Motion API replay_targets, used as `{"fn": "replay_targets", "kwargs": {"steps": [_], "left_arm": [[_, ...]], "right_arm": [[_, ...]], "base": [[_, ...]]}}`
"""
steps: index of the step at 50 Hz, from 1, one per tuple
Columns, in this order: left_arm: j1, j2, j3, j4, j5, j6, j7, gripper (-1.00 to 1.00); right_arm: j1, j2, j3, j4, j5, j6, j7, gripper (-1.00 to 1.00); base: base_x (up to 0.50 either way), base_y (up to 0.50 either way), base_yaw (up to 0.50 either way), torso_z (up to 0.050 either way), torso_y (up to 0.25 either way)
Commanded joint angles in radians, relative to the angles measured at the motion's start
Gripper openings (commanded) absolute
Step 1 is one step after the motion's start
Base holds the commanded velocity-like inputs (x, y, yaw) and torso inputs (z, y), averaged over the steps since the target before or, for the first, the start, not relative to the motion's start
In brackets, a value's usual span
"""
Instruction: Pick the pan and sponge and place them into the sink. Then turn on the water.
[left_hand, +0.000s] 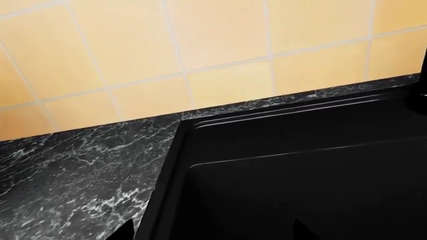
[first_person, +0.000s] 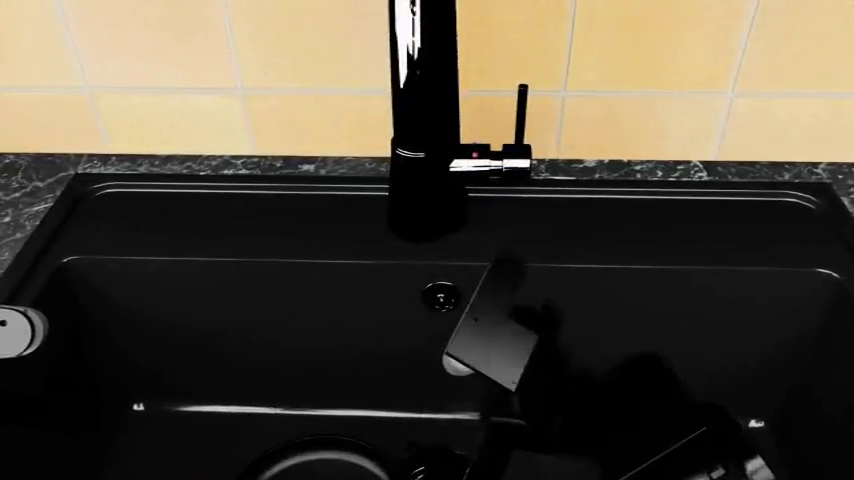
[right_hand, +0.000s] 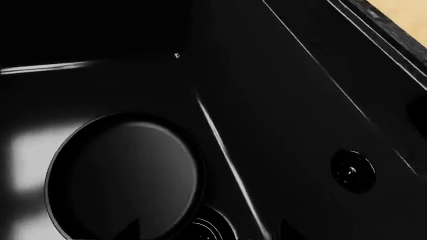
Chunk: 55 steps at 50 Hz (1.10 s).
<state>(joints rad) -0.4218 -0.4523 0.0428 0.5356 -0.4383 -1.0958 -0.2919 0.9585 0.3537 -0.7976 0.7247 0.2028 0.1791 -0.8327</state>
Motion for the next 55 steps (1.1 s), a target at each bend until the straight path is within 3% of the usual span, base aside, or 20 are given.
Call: {"fn": "replay_targets", "kwargs": {"steps": [1, 15, 22, 23, 30, 43, 49, 55], "left_arm": [[-0.007, 0.009, 0.002, -0.018, -0.008, 0.028, 0.036, 1.00], [-0.002, 0.000, 0.000, -0.013, -0.013, 0.025, 0.035, 1.00], [0.011, -0.008, -0.009, -0.011, -0.015, 0.031, 0.037, 1.00], [0.009, -0.005, -0.003, -0.015, -0.012, 0.033, 0.034, 1.00], [0.005, -0.011, -0.010, -0.004, -0.017, 0.022, 0.031, 1.00], [-0.010, -0.012, -0.003, 0.007, -0.017, 0.002, 0.015, 1.00], [0.008, -0.029, -0.029, 0.023, -0.016, -0.001, 0.007, 1.00], [-0.019, -0.032, -0.067, 0.070, -0.021, -0.079, -0.041, 1.00]], "right_arm": [[-0.048, 0.133, 0.100, -0.445, 0.052, 0.212, 0.092, 1.00], [-0.129, 0.250, 0.257, -0.711, 0.139, 0.325, 0.250, 1.00], [-0.166, 0.276, 0.370, -0.825, 0.213, 0.512, 0.402, 1.00], [-0.161, 0.270, 0.397, -0.844, 0.257, 0.639, 0.446, 1.00], [-0.239, 0.275, 0.473, -0.926, 0.270, 0.623, 0.537, 1.00], [-0.375, 0.212, 0.768, -1.094, 0.394, 0.816, 0.833, 1.00], [-0.373, 0.183, 0.842, -1.176, 0.409, 0.966, 0.989, 1.00], [-0.407, 0.173, 0.913, -1.257, 0.448, 1.027, 1.037, 1.00]], "base": [[0.00, 0.00, 0.00, 0.000, 0.000], [0.00, 0.00, 0.00, 0.000, 0.000], [0.00, 0.00, 0.00, 0.000, 0.000], [0.00, 0.00, 0.00, 0.000, 0.000], [0.00, 0.00, 0.00, 0.000, 0.000], [0.00, 0.00, 0.00, 0.000, 0.000], [0.00, 0.00, 0.00, 0.000, 0.000], [0.00, 0.00, 0.00, 0.000, 0.000]]}}
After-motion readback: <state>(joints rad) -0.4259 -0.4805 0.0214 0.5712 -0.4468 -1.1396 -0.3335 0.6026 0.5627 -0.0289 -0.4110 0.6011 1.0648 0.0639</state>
